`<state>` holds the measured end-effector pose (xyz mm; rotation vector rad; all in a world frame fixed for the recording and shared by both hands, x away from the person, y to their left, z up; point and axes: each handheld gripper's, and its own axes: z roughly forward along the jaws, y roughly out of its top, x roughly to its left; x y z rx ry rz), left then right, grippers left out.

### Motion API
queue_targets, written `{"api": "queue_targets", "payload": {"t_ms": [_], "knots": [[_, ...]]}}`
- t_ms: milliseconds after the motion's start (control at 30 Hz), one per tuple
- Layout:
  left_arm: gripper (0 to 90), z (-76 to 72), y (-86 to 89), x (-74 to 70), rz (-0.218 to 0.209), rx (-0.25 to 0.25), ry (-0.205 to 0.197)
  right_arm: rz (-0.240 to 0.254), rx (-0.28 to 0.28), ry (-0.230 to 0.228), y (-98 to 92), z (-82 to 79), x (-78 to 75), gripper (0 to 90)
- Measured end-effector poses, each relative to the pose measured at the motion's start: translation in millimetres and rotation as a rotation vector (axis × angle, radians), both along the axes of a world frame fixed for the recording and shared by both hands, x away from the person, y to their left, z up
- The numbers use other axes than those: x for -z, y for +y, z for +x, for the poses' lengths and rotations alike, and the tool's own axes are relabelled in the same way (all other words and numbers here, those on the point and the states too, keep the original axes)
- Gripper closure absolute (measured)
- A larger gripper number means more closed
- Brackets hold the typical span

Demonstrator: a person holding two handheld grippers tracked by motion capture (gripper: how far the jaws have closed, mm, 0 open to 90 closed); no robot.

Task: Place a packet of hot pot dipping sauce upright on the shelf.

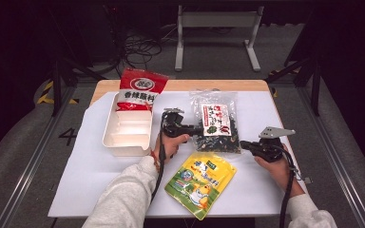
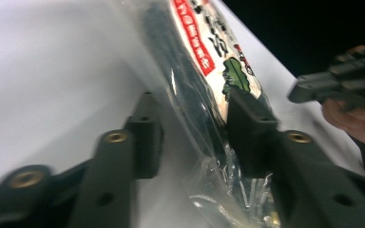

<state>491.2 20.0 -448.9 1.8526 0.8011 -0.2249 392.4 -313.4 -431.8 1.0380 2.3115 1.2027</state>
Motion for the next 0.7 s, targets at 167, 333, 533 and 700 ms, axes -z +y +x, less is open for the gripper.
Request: {"api": "queue_targets", "payload": {"t_ms": [167, 333, 533, 700], "knots": [[79.5, -13.5, -4.1, -21.0, -0.007, 0.032, -0.140, -0.002, 0.019, 0.004, -3.9, 0.1, 1.8, 89.3], [81.6, -25.2, -6.9, -35.9, 0.006, 0.024, -0.230, 0.042, 0.042, -0.018, -10.9, -3.3, -5.9, 85.1], [82.1, -39.6, 4.0, -59.1, 0.019, -0.020, -0.332, 0.082, 0.083, -0.057, -26.1, -10.5, -14.2, 82.1], [82.4, -52.6, 19.1, -77.1, 0.009, -0.036, -0.371, 0.097, 0.090, -0.061, -30.7, -16.1, -16.0, 81.1]]}}
